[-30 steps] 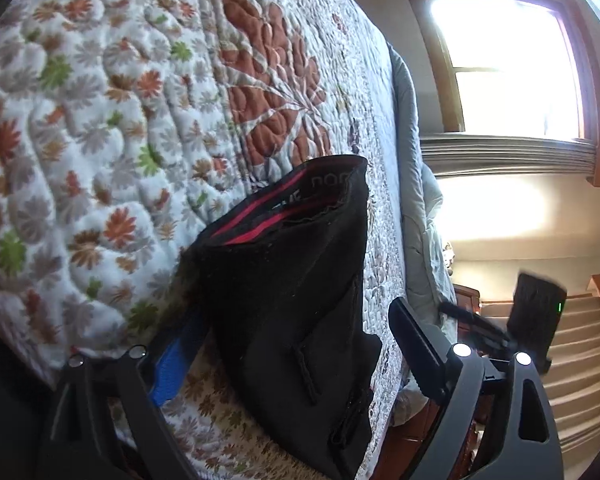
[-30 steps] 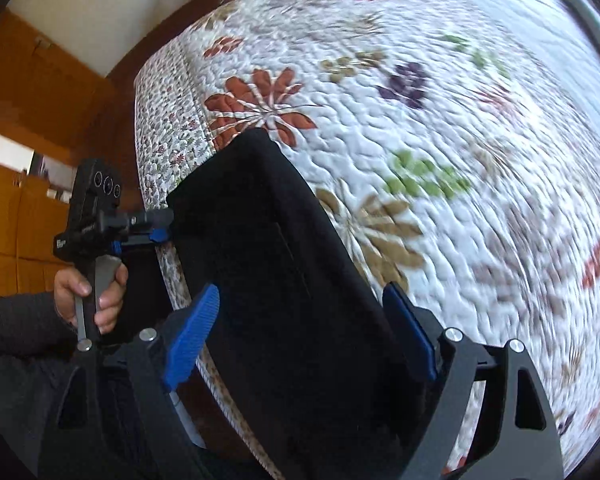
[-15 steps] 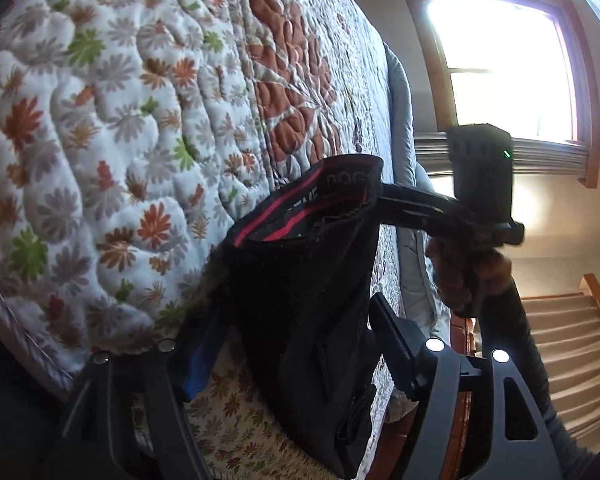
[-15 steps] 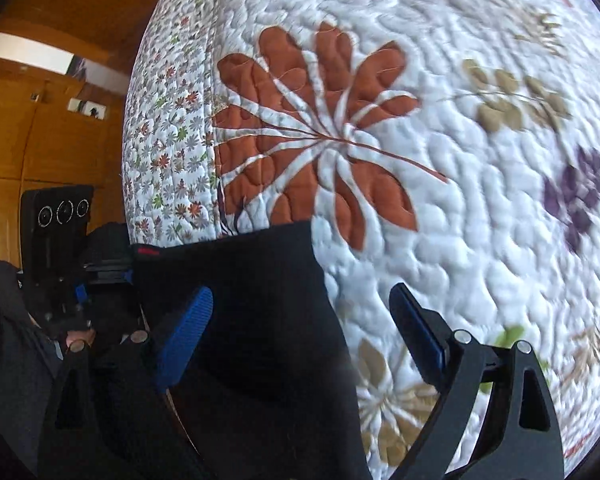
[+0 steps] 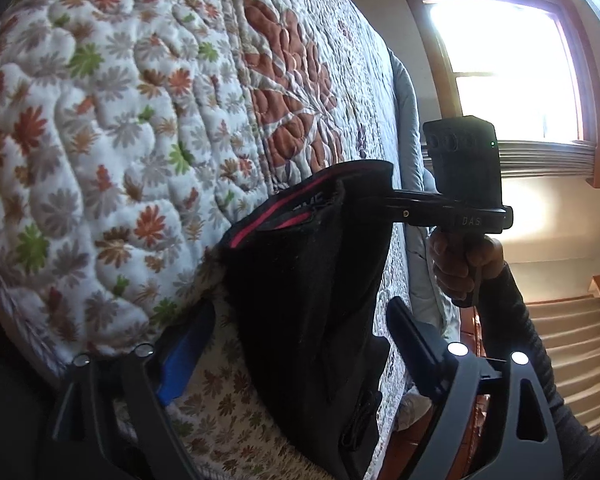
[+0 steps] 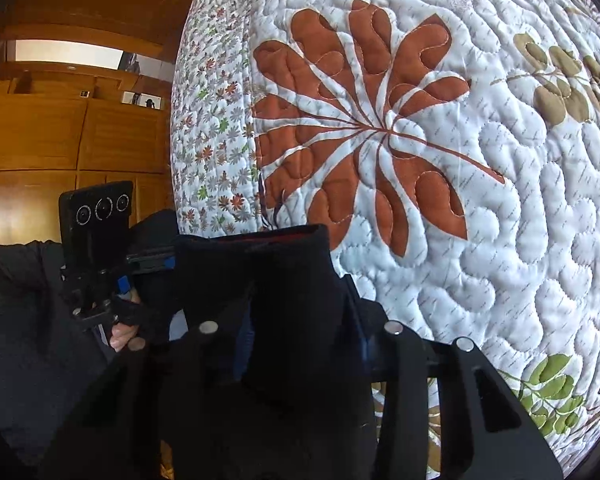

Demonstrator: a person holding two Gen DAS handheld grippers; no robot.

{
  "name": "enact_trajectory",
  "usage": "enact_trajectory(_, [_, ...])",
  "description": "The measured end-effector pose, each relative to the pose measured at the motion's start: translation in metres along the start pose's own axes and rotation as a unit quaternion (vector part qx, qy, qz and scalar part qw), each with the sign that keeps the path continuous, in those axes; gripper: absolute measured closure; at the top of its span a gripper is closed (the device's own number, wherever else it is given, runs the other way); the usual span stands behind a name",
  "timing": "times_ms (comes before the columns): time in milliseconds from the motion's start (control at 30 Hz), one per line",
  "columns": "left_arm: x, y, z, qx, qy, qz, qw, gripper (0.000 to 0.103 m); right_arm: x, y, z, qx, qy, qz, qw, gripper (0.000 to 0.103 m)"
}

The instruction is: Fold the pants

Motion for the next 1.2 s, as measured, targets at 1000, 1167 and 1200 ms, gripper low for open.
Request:
enact_trajectory(1000, [0.019, -0.01, 0.005, -0.006, -0.005, -0.014, 0.9999, 0.011, 0.02, 0.006, -0.003, 0.002, -0.038, 0.006, 0.999, 0.064])
enact_trajectory(1167, [-0.001, -0.01, -0.005, -0.007, -0.009, -0.029, 0.9995, 0.043, 0.019, 0.003, -0.002, -0.007, -0.04, -0.001, 0.999, 0.061])
enact_trajectory(1200, [-0.009, -0.009, -0.007, -0.01, -0.014, -0.037, 0.9992, 0.057, 0.018, 0.002, -0.001, -0.009, -0.039, -0.001, 0.999, 0.062])
Point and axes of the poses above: each gripper's, at about its wrist camera, not at the fingertips, and z roughly the way its jaws point, x to its right, y to its underside, the point moved 8 cm from there along z, roughly the way its jaws point, and after that the axes turned 10 degrees about -x, right-handed, at the moved point
